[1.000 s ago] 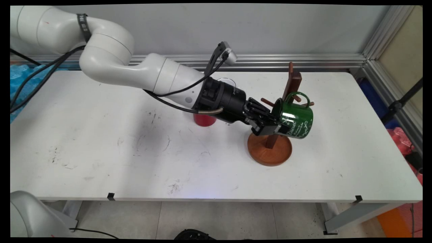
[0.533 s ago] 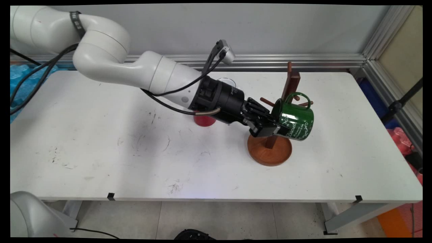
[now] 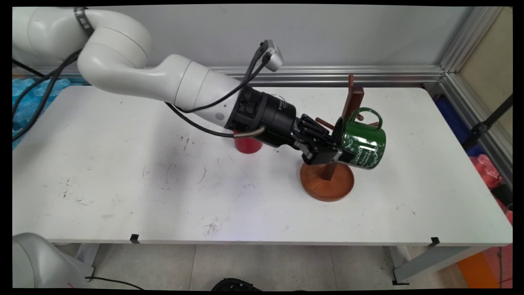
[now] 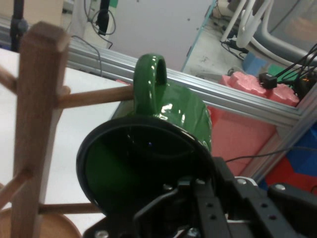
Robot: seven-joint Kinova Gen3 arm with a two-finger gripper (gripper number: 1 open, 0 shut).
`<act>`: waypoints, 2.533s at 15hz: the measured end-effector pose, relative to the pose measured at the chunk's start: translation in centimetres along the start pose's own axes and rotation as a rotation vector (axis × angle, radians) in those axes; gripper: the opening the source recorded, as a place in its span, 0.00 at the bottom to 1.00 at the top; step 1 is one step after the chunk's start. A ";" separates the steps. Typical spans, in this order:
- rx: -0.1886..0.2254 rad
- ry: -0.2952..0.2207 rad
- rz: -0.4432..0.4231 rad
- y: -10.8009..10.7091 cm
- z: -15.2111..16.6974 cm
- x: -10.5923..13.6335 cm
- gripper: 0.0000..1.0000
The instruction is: Place the picked object on the table
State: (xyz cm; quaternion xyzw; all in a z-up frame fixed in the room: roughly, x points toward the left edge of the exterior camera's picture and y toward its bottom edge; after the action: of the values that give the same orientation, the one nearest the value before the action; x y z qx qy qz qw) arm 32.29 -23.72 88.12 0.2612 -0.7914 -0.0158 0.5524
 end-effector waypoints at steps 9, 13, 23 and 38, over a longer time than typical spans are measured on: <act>-0.013 -0.011 0.016 1.6 -1.7 0.9 0.00; -0.016 -0.022 0.019 2.4 -2.6 1.3 0.00; 0.022 -0.093 0.054 4.2 -6.4 3.1 0.00; 0.177 -0.407 0.141 5.5 -12.0 5.7 0.00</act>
State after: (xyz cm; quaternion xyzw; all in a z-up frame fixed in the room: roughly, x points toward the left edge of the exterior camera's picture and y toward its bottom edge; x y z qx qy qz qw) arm 39.25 -18.29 99.41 0.2439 -0.9012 0.0400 0.3560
